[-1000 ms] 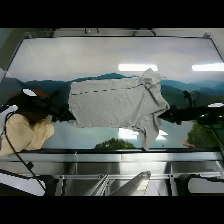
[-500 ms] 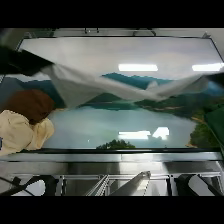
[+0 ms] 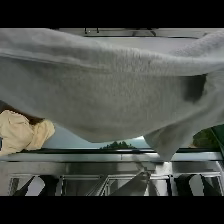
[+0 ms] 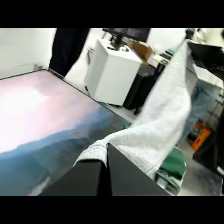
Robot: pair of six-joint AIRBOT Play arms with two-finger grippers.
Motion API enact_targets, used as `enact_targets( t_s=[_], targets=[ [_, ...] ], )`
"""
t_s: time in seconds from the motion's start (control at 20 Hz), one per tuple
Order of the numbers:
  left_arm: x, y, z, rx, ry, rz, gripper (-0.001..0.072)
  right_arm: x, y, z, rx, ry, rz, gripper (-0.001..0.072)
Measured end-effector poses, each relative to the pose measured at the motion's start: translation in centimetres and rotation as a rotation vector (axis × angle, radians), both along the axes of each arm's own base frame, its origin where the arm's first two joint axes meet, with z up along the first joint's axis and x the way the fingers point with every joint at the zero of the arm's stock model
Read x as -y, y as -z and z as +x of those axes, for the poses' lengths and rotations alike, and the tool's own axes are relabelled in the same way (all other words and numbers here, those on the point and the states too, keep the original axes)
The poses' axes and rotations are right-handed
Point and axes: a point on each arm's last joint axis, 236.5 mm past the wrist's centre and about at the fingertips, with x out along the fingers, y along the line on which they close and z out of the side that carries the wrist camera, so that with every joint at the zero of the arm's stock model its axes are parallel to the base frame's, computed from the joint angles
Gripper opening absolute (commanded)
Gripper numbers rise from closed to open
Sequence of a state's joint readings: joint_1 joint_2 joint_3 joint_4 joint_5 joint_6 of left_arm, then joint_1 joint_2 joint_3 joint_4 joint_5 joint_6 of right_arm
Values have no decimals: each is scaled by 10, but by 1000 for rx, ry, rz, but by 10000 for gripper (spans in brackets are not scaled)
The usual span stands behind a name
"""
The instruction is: Fold the shirts.
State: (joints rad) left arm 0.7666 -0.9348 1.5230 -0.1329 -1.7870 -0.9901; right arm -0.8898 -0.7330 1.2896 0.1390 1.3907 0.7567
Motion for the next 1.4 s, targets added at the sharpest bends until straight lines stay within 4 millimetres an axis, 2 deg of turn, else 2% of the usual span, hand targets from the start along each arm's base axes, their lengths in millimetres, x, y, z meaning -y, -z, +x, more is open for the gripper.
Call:
enact_targets(
  t_s=[0.1,0.15,0.25,0.4,0.5,0.65,0.75,0.85,1.0,1.1,1.2,1.3,1.4],
  targets=[
    [-18,35,25,-125,-46,-53,23,1,21,13,-82,16,-31,16],
    [-23,59,39,-206,-52,-73,23,2,38,23,-137,13,-40,15],
    [-26,121,68,-392,-28,-90,23,5,79,47,-261,7,-44,15],
    [-21,215,107,-646,12,-110,22,12,169,95,-494,-1,-15,15],
    [-19,283,131,-818,22,-116,19,16,235,126,-649,-12,16,15],
    [-18,364,156,-1014,61,-134,9,18,334,167,-842,-23,64,15],
    [-17,404,173,-1095,84,-139,9,17,390,189,-923,-32,119,15],
    [-16,430,191,-1146,97,-136,10,20,432,209,-974,-31,190,15],
    [-18,446,218,-1172,95,-126,9,25,471,231,-1010,-28,259,15],
    [-20,442,232,-1166,94,-117,9,29,476,242,-1002,-40,278,15],
    [-21,431,239,-1152,112,-97,9,34,466,250,-971,-62,280,15],
    [-20,428,237,-1175,125,-50,10,39,455,251,-951,-87,269,15],
    [-15,435,226,-1225,148,30,10,40,456,241,-979,-128,236,15]
  ],
)
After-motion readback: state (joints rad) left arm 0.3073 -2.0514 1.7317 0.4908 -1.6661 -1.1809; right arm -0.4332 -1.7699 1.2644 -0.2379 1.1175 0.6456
